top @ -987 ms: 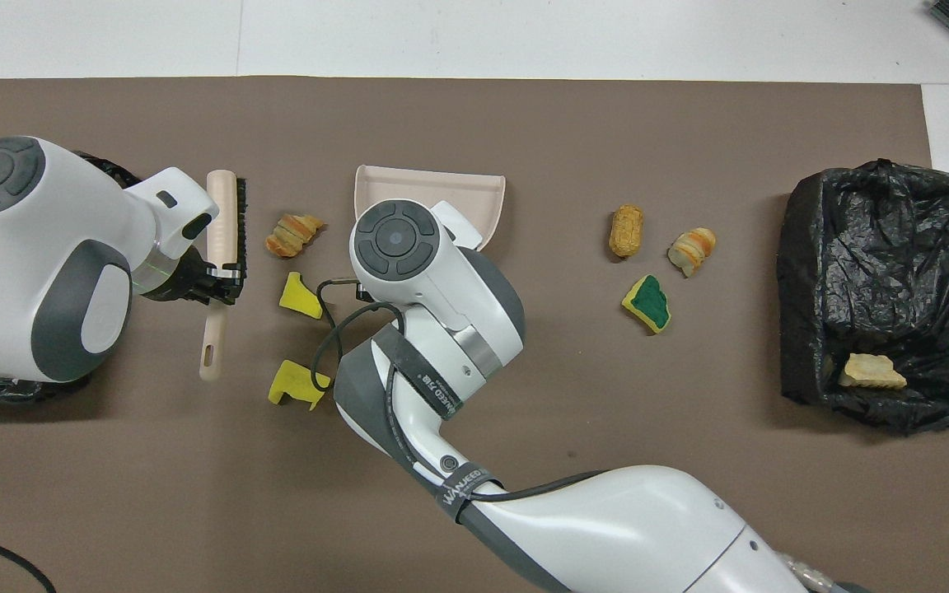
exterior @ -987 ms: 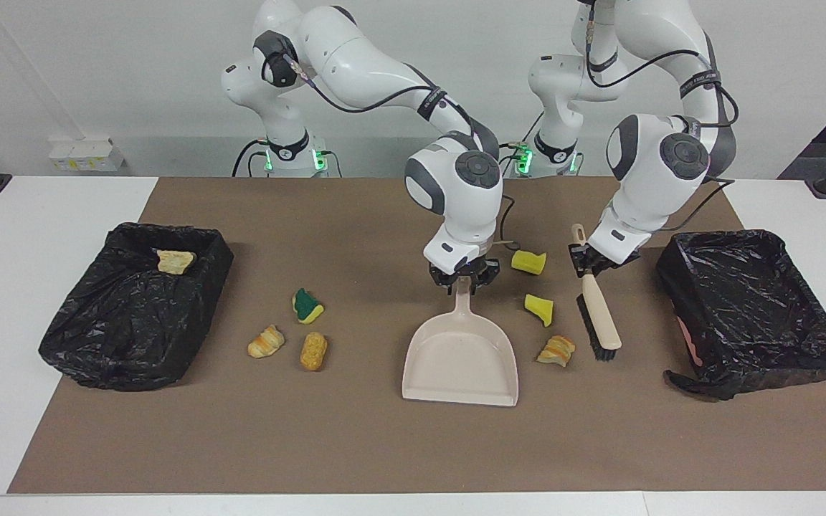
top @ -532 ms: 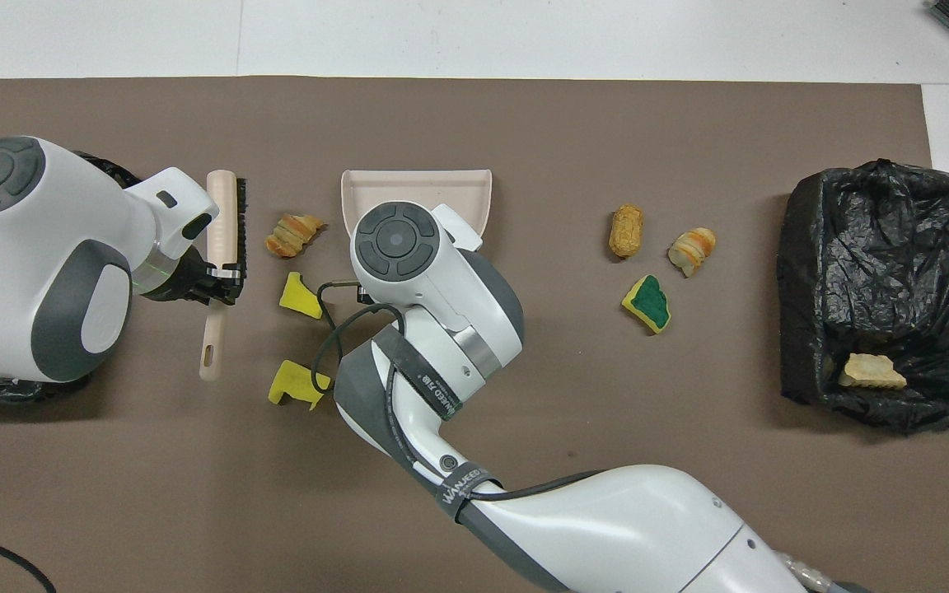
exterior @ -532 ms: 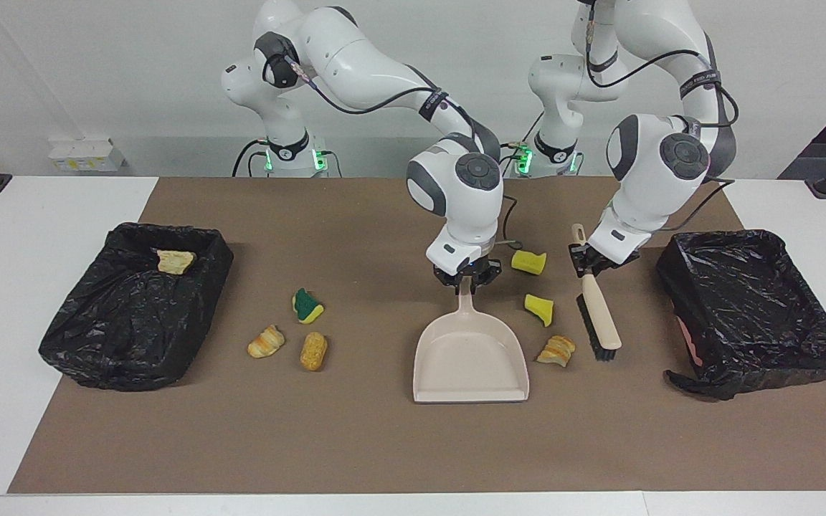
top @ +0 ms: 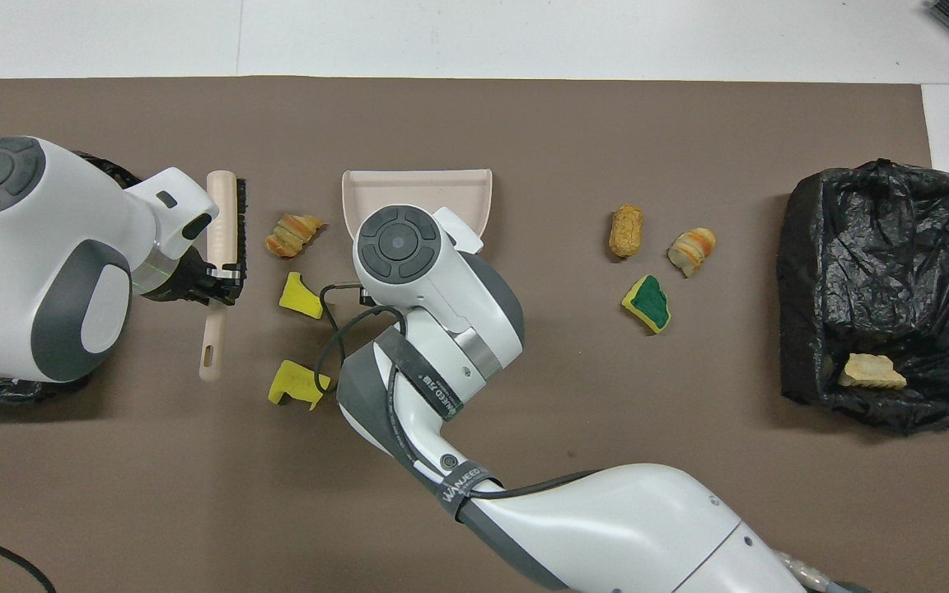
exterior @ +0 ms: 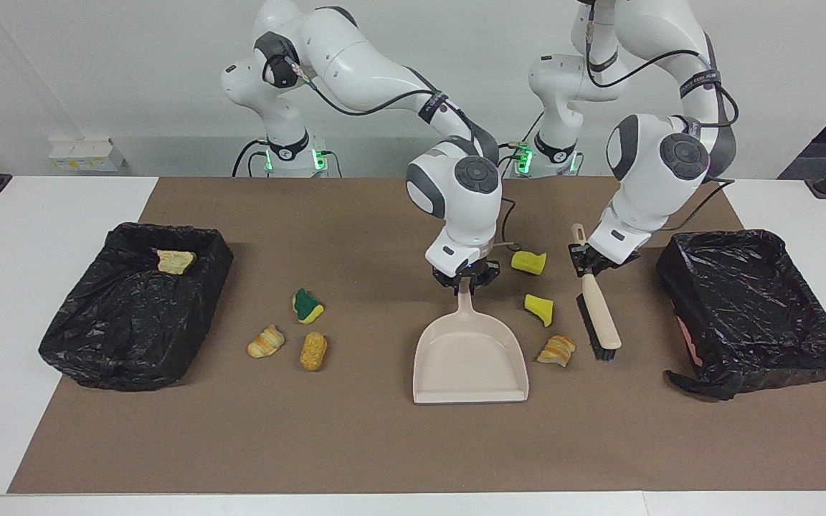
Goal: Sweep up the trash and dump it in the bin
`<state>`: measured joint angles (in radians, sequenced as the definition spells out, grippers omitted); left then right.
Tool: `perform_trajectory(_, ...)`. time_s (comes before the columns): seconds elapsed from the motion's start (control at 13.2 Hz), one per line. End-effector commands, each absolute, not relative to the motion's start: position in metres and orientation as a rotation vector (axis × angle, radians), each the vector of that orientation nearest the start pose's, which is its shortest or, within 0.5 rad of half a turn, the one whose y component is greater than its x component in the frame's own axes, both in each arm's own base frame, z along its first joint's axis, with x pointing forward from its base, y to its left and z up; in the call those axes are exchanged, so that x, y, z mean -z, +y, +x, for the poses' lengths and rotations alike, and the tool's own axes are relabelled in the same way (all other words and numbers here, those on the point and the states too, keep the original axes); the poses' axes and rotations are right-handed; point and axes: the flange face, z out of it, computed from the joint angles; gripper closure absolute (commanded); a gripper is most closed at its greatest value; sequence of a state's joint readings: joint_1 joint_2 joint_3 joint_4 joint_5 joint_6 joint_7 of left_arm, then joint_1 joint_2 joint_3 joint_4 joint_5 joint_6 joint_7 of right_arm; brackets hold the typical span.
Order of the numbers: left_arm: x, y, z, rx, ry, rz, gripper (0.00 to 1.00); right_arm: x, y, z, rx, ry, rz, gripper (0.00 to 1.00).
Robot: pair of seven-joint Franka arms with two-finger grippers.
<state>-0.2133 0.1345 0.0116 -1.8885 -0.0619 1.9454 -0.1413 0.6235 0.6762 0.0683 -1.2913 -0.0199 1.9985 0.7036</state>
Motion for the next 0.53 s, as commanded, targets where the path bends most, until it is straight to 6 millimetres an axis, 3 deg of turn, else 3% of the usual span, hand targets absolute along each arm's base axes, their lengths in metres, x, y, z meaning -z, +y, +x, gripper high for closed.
perform_trajectory(0.0, -0.433, -0.119, 0.575, -0.144, 0.070, -3.170, 1.00, -0.358, 0.456, 0.573, -0.002, -0.005, -3.118, 1.00)
perform_trajectory(0.08, -0.432, -0.120, 0.575, -0.138, 0.071, -3.172, 1.00, -0.380, 0.451, 0.570, 0.005, -0.007, -3.109, 1.00)
perform_trajectory(0.15, -0.430, -0.120, 0.575, -0.138, 0.070, -3.174, 1.00, -0.391, 0.445, 0.563, -0.054, -0.035, -3.136, 1.00)
perform_trajectory(0.38, -0.426, -0.111, 0.576, -0.144, 0.051, -3.172, 1.00, -0.396, 0.432, 0.545, -0.267, -0.381, -3.170, 1.00)
perform_trajectory(0.46, -0.426, -0.110, 0.576, -0.146, 0.056, -3.172, 1.00, -0.412, 0.424, 0.544, -0.284, -0.443, -3.160, 1.00)
